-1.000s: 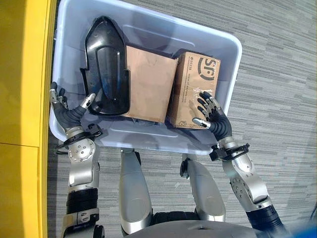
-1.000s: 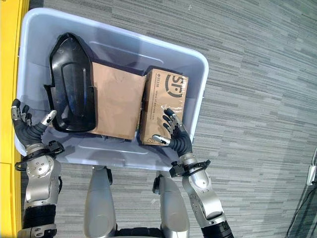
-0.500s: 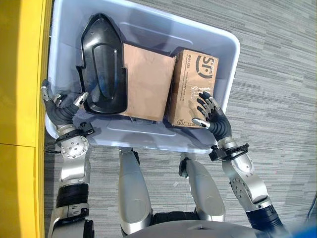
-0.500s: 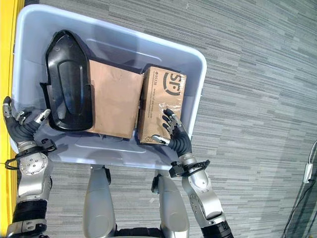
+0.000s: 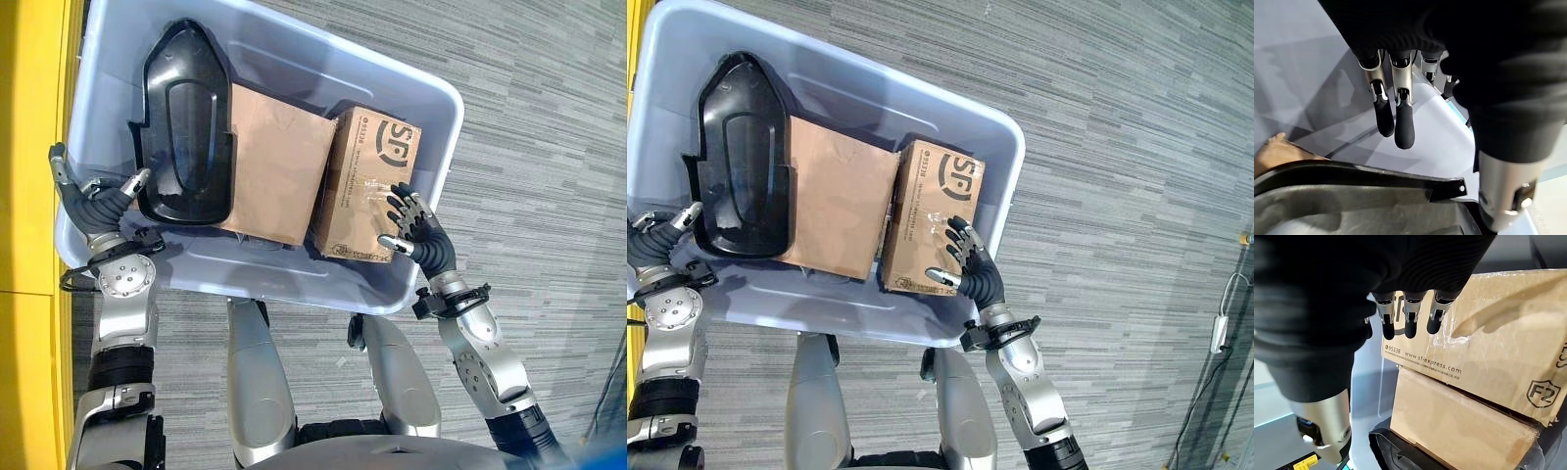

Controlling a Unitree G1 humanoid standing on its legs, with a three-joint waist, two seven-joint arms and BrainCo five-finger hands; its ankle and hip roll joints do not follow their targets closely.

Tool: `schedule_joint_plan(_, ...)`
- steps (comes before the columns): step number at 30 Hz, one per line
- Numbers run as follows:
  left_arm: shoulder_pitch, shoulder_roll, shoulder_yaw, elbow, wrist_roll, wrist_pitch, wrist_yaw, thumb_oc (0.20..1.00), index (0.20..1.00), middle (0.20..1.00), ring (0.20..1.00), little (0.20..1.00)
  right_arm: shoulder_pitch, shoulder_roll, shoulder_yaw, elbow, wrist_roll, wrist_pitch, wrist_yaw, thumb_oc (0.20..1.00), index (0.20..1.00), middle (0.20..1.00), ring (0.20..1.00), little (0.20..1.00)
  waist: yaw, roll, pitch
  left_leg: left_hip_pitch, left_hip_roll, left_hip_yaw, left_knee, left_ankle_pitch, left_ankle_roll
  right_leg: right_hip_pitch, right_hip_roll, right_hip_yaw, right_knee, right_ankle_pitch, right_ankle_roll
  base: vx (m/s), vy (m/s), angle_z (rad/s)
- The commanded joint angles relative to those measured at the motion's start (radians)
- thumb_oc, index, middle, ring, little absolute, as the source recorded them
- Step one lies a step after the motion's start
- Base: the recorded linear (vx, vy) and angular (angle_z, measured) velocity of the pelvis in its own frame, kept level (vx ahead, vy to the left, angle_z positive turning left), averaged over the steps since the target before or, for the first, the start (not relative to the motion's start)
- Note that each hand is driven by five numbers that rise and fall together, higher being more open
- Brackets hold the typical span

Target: Move parts from the plastic box to the shelf.

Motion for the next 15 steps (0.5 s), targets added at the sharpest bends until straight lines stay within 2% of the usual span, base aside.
schedule_joint_plan(1, -0.017, 0.062, -0.007, 0.150, -0.035, 0.070, -0.031, 1.000, 1.000, 1.000, 1.000, 1.000, 0.011, 0.014, -0.025, -0.068, 0.036, -0.048, 0.014, 1.000, 1.000, 1.000, 1.000, 1.000, -0.002, -0.047, 0.008, 0.122, 0.013, 0.054, -0.020, -0.132, 0.007, 0.018, -0.115, 0.005, 0.004, 0.050, -0.044, 0.00, 0.000, 0.00)
schedule_joint_plan(5, -0.042, 0.102, -0.021, 0.181, -0.020, 0.079, -0.025, 1.000, 1.000, 1.000, 1.000, 1.000, 0.013, 0.018, -0.024, -0.071, 0.040, -0.043, 0.013, 1.000, 1.000, 1.000, 1.000, 1.000, -0.009, -0.052, 0.008, 0.120, 0.014, 0.057, -0.020, -0.133, 0.006, 0.013, -0.116, 0.004, 0.004, 0.051, -0.043, 0.00, 0.000, 0.00)
schedule_joint_plan(8, -0.037, 0.098, -0.013, 0.160, -0.011, 0.079, -0.018, 1.000, 1.000, 1.000, 1.000, 1.000, 0.015, 0.018, -0.020, -0.073, 0.042, -0.041, 0.015, 1.000, 1.000, 1.000, 1.000, 1.000, -0.008, -0.052, 0.008, 0.120, 0.015, 0.055, -0.020, -0.136, 0.007, 0.013, -0.114, 0.004, 0.004, 0.051, -0.043, 0.01, -0.006, -0.03)
schedule_joint_plan(15, -0.002, 0.000, 0.023, -0.018, 0.037, 0.069, 0.015, 1.000, 1.000, 1.000, 1.000, 1.000, 0.011, 0.006, -0.010, -0.069, 0.033, -0.039, 0.013, 1.000, 1.000, 1.000, 1.000, 1.000, -0.002, -0.034, 0.008, 0.134, 0.008, 0.059, -0.020, -0.150, 0.007, 0.029, -0.110, 0.005, 0.004, 0.043, -0.041, 0.00, 0.000, 0.00)
